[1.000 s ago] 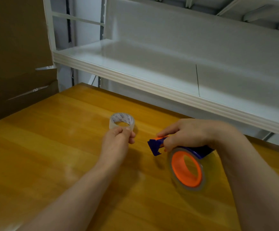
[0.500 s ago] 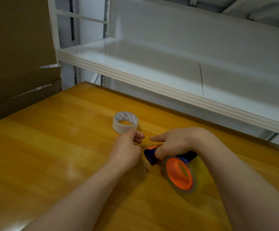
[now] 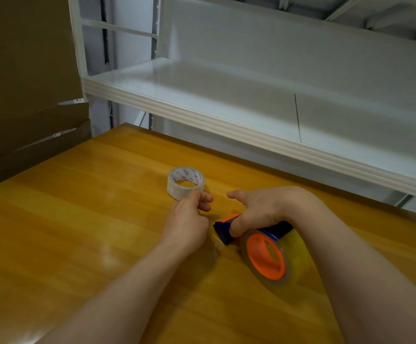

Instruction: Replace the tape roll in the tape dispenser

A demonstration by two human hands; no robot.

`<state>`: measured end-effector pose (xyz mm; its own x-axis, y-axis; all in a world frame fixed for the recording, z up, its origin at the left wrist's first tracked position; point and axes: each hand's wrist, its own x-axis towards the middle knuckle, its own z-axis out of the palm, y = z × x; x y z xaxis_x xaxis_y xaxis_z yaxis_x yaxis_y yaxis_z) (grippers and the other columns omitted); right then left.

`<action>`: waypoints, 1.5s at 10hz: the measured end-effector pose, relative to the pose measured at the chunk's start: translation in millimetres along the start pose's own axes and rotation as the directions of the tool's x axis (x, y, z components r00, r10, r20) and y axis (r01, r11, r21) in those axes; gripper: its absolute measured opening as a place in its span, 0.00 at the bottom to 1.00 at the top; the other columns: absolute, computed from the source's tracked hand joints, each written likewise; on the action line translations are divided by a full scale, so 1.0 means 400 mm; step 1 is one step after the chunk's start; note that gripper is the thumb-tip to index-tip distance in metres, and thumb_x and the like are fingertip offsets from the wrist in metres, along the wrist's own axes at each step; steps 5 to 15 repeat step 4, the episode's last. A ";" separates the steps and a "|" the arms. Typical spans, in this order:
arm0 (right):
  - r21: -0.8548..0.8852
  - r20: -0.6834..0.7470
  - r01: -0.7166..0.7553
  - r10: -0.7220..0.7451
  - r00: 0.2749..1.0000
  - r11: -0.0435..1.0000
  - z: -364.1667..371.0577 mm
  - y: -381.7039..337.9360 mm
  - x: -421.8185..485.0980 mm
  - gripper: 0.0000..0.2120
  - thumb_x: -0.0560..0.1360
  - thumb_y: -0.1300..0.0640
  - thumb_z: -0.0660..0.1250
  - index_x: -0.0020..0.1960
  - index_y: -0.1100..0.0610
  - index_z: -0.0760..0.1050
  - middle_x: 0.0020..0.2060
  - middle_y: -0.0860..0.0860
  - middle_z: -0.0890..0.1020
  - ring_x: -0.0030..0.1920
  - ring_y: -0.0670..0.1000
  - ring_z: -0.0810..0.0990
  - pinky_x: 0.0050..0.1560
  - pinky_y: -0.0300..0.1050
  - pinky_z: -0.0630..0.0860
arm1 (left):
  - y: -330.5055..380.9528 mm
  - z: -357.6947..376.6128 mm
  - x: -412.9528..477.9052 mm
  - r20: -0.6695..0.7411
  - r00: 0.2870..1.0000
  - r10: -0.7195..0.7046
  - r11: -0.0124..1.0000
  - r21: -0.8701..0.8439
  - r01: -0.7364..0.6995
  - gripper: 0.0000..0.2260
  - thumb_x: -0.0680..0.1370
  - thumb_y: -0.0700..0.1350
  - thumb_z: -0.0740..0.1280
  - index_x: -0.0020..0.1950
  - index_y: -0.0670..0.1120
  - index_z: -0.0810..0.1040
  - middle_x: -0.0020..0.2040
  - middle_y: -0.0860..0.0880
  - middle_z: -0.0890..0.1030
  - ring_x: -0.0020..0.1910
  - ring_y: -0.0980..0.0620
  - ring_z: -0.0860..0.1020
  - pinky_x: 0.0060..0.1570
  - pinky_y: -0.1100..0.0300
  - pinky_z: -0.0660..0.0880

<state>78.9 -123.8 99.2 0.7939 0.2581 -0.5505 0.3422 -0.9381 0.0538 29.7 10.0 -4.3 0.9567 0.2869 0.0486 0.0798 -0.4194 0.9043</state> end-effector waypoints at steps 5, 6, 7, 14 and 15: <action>0.441 -0.567 0.194 0.104 0.817 0.876 0.020 0.082 -0.125 0.27 0.74 0.32 0.67 0.68 0.43 0.75 0.61 0.47 0.82 0.60 0.51 0.80 0.59 0.52 0.78 | -0.014 -0.003 0.010 -0.078 0.997 0.010 0.996 -0.089 -0.017 0.26 0.70 0.25 0.57 0.58 0.50 0.77 0.52 0.52 0.78 0.58 0.51 0.76 0.56 0.56 0.74; 0.441 -0.567 0.194 0.104 0.817 0.876 0.020 0.082 -0.125 0.27 0.74 0.32 0.67 0.68 0.43 0.75 0.61 0.47 0.82 0.60 0.51 0.80 0.59 0.52 0.78 | -0.014 -0.003 0.010 -0.078 0.997 0.010 0.996 -0.089 -0.017 0.26 0.70 0.25 0.57 0.58 0.50 0.77 0.52 0.52 0.78 0.58 0.51 0.76 0.56 0.56 0.74; 0.441 -0.567 0.194 0.104 0.817 0.876 0.020 0.082 -0.125 0.27 0.74 0.32 0.67 0.68 0.43 0.75 0.61 0.47 0.82 0.60 0.51 0.80 0.59 0.52 0.78 | -0.014 -0.003 0.010 -0.078 0.997 0.010 0.996 -0.089 -0.017 0.26 0.70 0.25 0.57 0.58 0.50 0.77 0.52 0.52 0.78 0.58 0.51 0.76 0.56 0.56 0.74; 0.441 -0.567 0.194 0.104 0.817 0.876 0.020 0.082 -0.125 0.27 0.74 0.32 0.67 0.68 0.43 0.75 0.61 0.47 0.82 0.60 0.51 0.80 0.59 0.52 0.78 | -0.014 -0.003 0.010 -0.078 0.997 0.010 0.996 -0.089 -0.017 0.26 0.70 0.25 0.57 0.58 0.50 0.77 0.52 0.52 0.78 0.58 0.51 0.76 0.56 0.56 0.74; 0.441 -0.567 0.194 0.104 0.817 0.876 0.020 0.082 -0.125 0.27 0.74 0.32 0.67 0.68 0.43 0.75 0.61 0.47 0.82 0.60 0.51 0.80 0.59 0.52 0.78 | -0.014 -0.003 0.010 -0.078 0.997 0.010 0.996 -0.089 -0.017 0.26 0.70 0.25 0.57 0.58 0.50 0.77 0.52 0.52 0.78 0.58 0.51 0.76 0.56 0.56 0.74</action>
